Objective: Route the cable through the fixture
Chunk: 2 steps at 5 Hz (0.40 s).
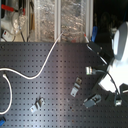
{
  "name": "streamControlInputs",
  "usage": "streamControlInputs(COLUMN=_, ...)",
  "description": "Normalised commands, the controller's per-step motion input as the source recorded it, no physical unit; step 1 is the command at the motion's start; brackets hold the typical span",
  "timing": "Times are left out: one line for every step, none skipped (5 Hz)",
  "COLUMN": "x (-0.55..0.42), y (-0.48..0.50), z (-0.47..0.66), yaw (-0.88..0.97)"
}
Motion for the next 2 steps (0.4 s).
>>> streamControlInputs(x=-0.211, y=0.165, z=0.05, yaw=-0.01)
streamControlInputs(x=-0.172, y=0.348, z=0.11, yaw=-0.14)
